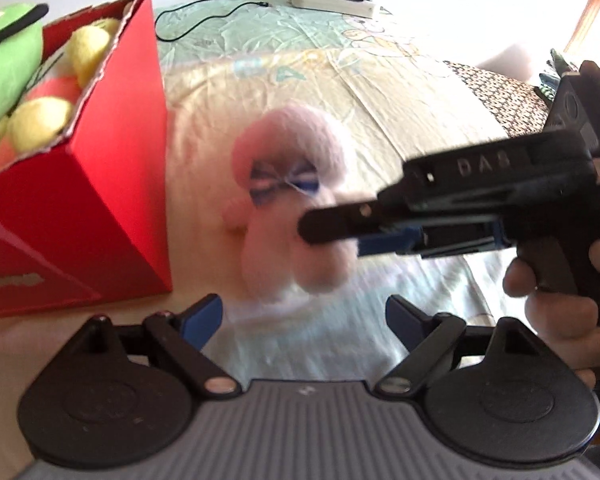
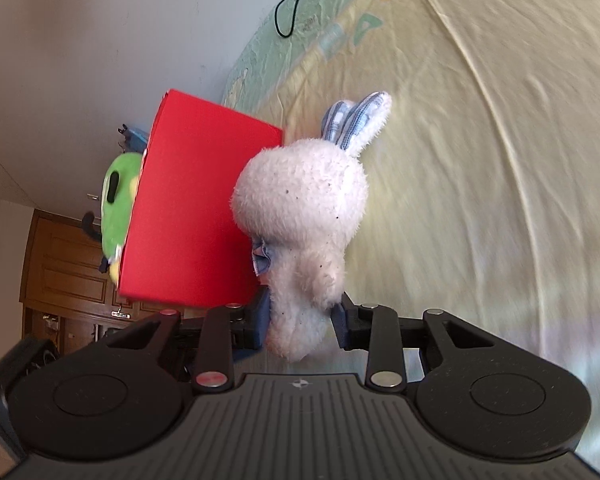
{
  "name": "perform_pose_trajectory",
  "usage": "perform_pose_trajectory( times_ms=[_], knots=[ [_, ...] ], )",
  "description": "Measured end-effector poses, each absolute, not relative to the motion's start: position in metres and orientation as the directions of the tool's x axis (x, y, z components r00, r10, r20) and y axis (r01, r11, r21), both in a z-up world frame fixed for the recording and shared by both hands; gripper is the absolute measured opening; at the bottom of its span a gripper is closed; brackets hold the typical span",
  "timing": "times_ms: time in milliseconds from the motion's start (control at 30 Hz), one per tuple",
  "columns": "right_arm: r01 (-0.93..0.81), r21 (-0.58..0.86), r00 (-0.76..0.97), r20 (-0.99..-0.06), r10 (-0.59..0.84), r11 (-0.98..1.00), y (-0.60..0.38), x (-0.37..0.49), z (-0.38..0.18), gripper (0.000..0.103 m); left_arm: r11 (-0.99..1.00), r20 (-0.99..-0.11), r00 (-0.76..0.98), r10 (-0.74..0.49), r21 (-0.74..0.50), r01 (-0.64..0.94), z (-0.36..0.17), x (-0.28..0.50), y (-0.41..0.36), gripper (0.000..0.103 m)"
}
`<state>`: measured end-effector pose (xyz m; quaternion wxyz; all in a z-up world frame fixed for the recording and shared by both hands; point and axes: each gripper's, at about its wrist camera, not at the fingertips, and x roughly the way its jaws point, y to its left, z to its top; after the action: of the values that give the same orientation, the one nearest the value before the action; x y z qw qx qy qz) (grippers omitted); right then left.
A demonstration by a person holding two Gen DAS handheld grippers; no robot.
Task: Organize objects
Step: 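Lift the pink bunny with the right gripper and carry it over the box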
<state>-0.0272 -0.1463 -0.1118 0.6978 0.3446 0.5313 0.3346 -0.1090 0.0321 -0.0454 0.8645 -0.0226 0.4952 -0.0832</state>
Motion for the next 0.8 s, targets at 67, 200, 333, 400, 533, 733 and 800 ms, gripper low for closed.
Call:
perform_pose_trajectory(
  times_ms=[67, 200, 333, 400, 533, 733, 800],
  knots=[
    [-0.089, 0.839, 0.206, -0.512, 0.834, 0.537, -0.151, -0.033, -0.113, 0.034, 0.984, -0.850, 0.499, -0.167, -0.112, 0.138, -0.043, -0.115, 0.028, 0.087],
    [-0.071, 0.837, 0.207, -0.519, 0.829, 0.542, -0.151, -0.046, -0.110, 0.034, 0.979, -0.843, 0.505, -0.186, -0.116, 0.166, -0.040, -0.120, 0.019, 0.087],
    [-0.066, 0.831, 0.223, -0.527, 0.820, 0.552, -0.155, -0.050, -0.106, 0.038, 0.973, -0.829, 0.520, -0.205, -0.118, 0.196, -0.035, -0.118, 0.013, 0.087],
    [-0.062, 0.830, 0.240, -0.527, 0.815, 0.555, -0.155, -0.049, -0.105, 0.039, 0.972, -0.827, 0.523, -0.209, -0.116, 0.205, -0.034, -0.114, 0.010, 0.087],
    [-0.074, 0.830, 0.285, -0.513, 0.809, 0.552, -0.166, -0.048, -0.097, 0.050, 0.967, -0.827, 0.509, -0.241, -0.157, 0.203, -0.035, -0.105, 0.011, 0.087],
    [-0.037, 0.833, 0.350, -0.507, 0.788, 0.552, -0.181, -0.036, -0.098, 0.054, 0.961, -0.824, 0.496, -0.273, -0.213, 0.176, -0.038, -0.086, 0.016, 0.087],
    [-0.030, 0.832, 0.355, -0.509, 0.784, 0.553, -0.180, -0.030, -0.101, 0.055, 0.964, -0.825, 0.500, -0.264, -0.205, 0.172, -0.039, -0.077, 0.015, 0.087]
  ],
)
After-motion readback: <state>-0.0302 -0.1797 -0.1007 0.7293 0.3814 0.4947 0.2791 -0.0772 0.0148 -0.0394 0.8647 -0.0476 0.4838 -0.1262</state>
